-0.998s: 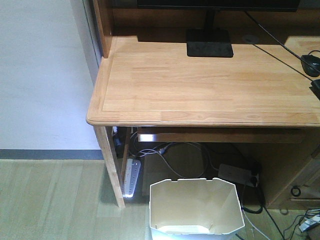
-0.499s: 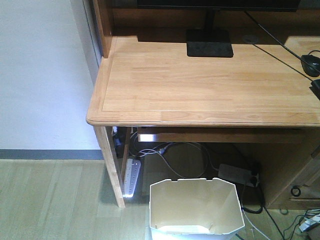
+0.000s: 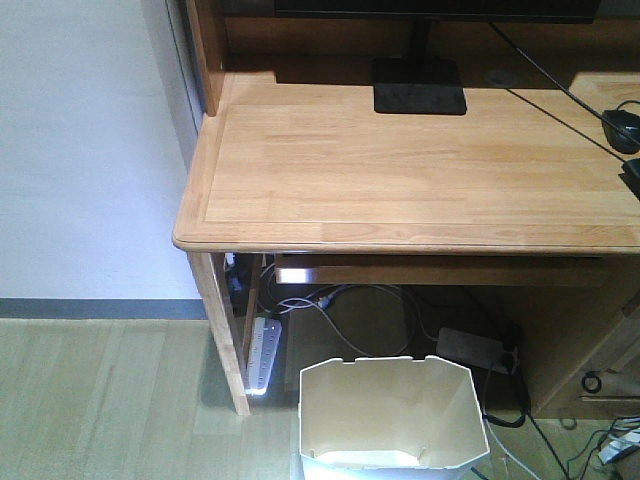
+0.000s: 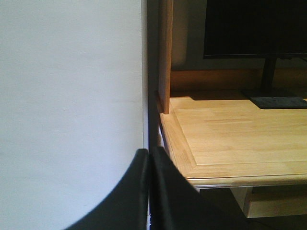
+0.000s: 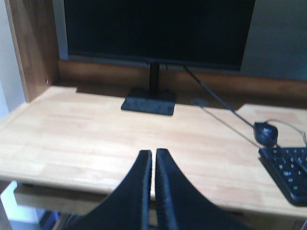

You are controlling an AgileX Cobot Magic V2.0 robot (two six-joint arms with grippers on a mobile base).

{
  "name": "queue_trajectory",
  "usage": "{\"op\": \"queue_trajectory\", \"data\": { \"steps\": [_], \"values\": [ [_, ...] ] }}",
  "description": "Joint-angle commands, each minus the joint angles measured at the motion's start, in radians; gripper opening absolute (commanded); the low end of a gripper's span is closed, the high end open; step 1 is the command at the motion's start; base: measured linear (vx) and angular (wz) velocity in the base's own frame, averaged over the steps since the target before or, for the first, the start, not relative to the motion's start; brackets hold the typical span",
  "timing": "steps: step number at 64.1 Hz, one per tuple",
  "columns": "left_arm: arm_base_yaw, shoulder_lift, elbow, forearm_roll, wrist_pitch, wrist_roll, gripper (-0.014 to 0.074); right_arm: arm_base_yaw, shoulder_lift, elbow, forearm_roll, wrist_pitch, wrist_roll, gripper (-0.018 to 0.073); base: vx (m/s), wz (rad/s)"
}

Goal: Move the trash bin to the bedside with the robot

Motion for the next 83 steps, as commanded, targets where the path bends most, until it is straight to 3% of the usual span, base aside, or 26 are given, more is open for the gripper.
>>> {"op": "queue_trajectory", "data": {
  "steps": [1, 38, 52, 64, 76, 83],
  "values": [
    [-0.001, -0.008, 0.028, -0.010, -0.065, -0.003, -0.0006, -0.001, 0.058, -0.034, -0.006, -0.069, -0.009, -0.0003, 0.00, 0.00],
    [-0.001, -0.008, 0.028, -0.010, -0.065, -0.003, -0.0006, -0.001, 0.121, -0.031, -0.006, -0.068, -0.010, 0.0001, 0.00, 0.00],
    [-0.001, -0.008, 0.028, -0.010, -0.065, -0.003, -0.0006, -0.001, 0.121, -0.031, -0.006, -0.067, -0.010, 0.0058, 0.00, 0.00],
    [-0.001, -0.008, 0.028, -0.010, -0.065, -0.003, -0.0006, -0.001, 0.121, -0.031, -0.012, -0.067, -0.011, 0.0231, 0.00, 0.00],
    [-0.001, -0.008, 0.028, -0.010, -0.065, -0.003, -0.0006, -0.001, 0.121, -0.031, -0.013, -0.077, -0.012, 0.0534, 0.00, 0.00],
    [-0.001, -0.008, 0.028, -0.010, -0.065, -0.003, -0.0006, -0.001, 0.121, -0.031, -0.013, -0.085, -0.013, 0.0654, 0.00, 0.00]
  ]
}}
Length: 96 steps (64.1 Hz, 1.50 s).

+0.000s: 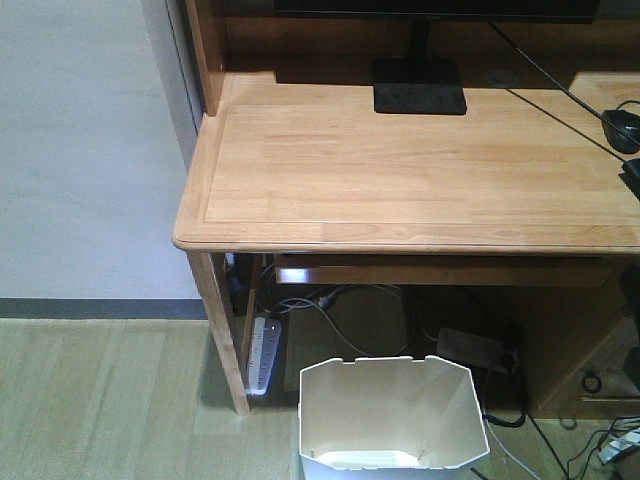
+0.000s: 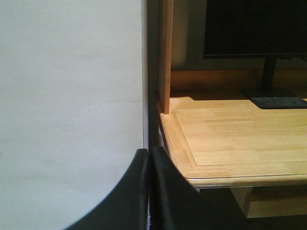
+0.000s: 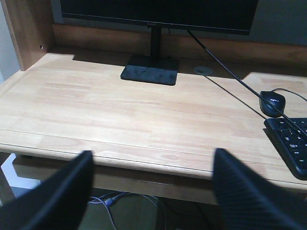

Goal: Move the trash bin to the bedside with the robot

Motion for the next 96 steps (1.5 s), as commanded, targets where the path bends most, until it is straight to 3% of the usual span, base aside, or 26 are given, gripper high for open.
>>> {"op": "queue_trajectory", "data": {
  "steps": [1, 20, 34, 43, 75, 88, 96],
  "values": [
    [-0.001, -0.008, 0.028, -0.010, -0.065, -0.003, -0.0006, -0.001, 0.015, -0.030, -0.009, -0.085, -0.012, 0.0664, 0.00, 0.00],
    [-0.001, -0.008, 0.028, -0.010, -0.065, -0.003, -0.0006, -0.001, 0.033, -0.052, 0.021, -0.049, 0.023, 0.0664, 0.00, 0.00],
    [-0.001, -0.008, 0.028, -0.010, -0.065, -0.003, -0.0006, -0.001, 0.269, -0.221, 0.015, 0.138, 0.044, 0.0633, 0.00, 0.00],
    [-0.001, -0.008, 0.028, -0.010, -0.065, -0.003, -0.0006, -0.004, 0.443, -0.303, 0.015, 0.184, 0.078, 0.0626, 0.00, 0.00],
    [-0.001, -0.008, 0.028, -0.010, -0.065, -0.003, -0.0006, -0.006, 0.983, -0.367, -0.033, 0.165, 0.063, 0.0615, 0.00, 0.00],
    [-0.001, -0.008, 0.028, -0.010, -0.065, -0.003, -0.0006, -0.126, 1.218, -0.368, 0.008, 0.092, 0.045, 0.0610, 0.00, 0.00],
    [-0.001, -0.008, 0.028, -0.010, -0.065, -0.003, -0.0006, -0.153, 1.341, -0.370, 0.025, 0.033, -0.009, 0.0605, 0.00, 0.00]
  ]
}}
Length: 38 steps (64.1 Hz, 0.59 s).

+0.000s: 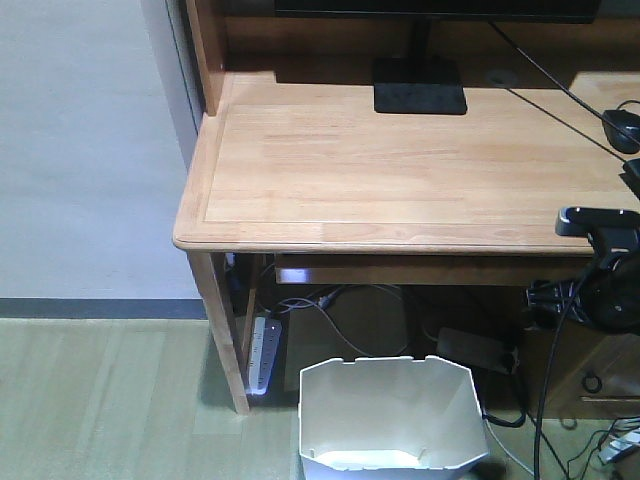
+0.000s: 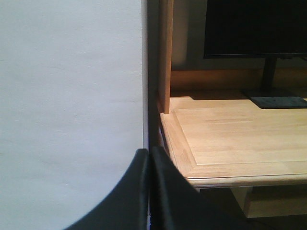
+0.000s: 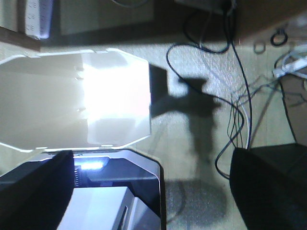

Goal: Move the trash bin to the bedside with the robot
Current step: 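Lower the right gripper down to the rim of the white bin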

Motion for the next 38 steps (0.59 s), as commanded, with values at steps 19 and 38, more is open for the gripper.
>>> {"op": "queue_trajectory", "data": {
  "steps": [19, 38],
  "values": [
    [-0.001, -0.008, 0.028, -0.010, -0.065, -0.003, -0.0006, -0.022, 0.399, -0.159, 0.019, -0.150, -0.127, 0.0593, 0.00, 0.00],
    [-0.001, -0.008, 0.028, -0.010, -0.065, -0.003, -0.0006, -0.022, 0.703, -0.363, 0.019, -0.159, -0.236, 0.0592, 0.00, 0.00]
  ]
}}
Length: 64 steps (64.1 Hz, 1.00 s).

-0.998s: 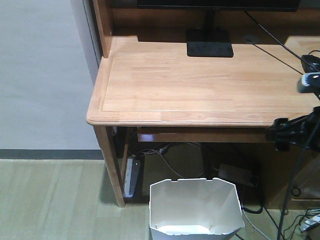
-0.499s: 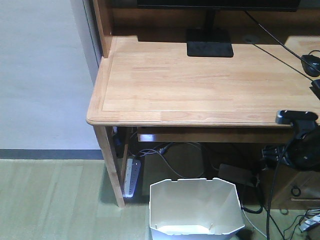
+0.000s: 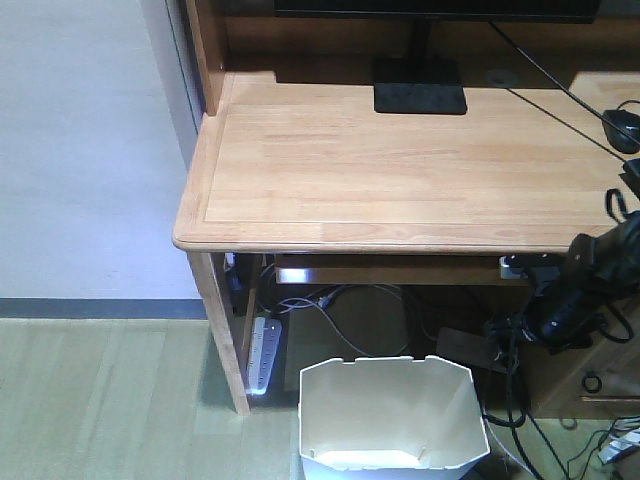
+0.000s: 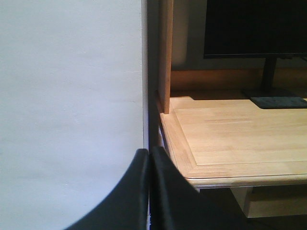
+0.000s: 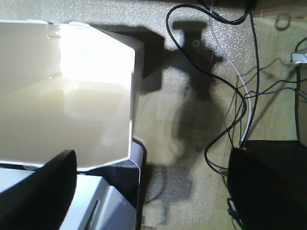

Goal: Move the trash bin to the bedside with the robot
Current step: 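Lower the right gripper down to the rim of the white bin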

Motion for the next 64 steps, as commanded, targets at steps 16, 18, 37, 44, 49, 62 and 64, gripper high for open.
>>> {"op": "queue_trajectory", "data": {
  "steps": [16, 18, 37, 44, 49, 62, 64],
  "values": [
    [-0.001, -0.008, 0.028, -0.010, -0.065, -0.003, -0.0006, -0.005, 0.219, -0.130, 0.005, -0.038, -0.057, 0.0592, 0.00, 0.00],
    [-0.001, -0.008, 0.028, -0.010, -0.065, -0.003, -0.0006, -0.005, 0.238, -0.138, 0.005, -0.047, -0.057, 0.0592, 0.00, 0.00],
    [-0.001, -0.008, 0.028, -0.010, -0.065, -0.003, -0.0006, 0.007, 0.385, -0.226, 0.005, -0.054, -0.122, 0.0592, 0.00, 0.00],
    [-0.001, -0.008, 0.028, -0.010, -0.065, -0.003, -0.0006, 0.027, 0.424, -0.264, 0.014, -0.054, -0.127, 0.0592, 0.00, 0.00],
    [-0.001, -0.008, 0.028, -0.010, -0.065, -0.003, -0.0006, 0.053, 0.454, -0.292, 0.022, -0.052, -0.128, 0.0592, 0.00, 0.00],
    [-0.001, -0.008, 0.028, -0.010, -0.065, -0.003, -0.0006, 0.106, 0.537, -0.373, 0.029, -0.036, -0.127, 0.0592, 0.00, 0.00],
    [-0.001, -0.008, 0.028, -0.010, -0.065, -0.003, -0.0006, 0.105, 0.552, -0.382, 0.039, -0.036, -0.127, 0.0592, 0.00, 0.00]
  ]
}}
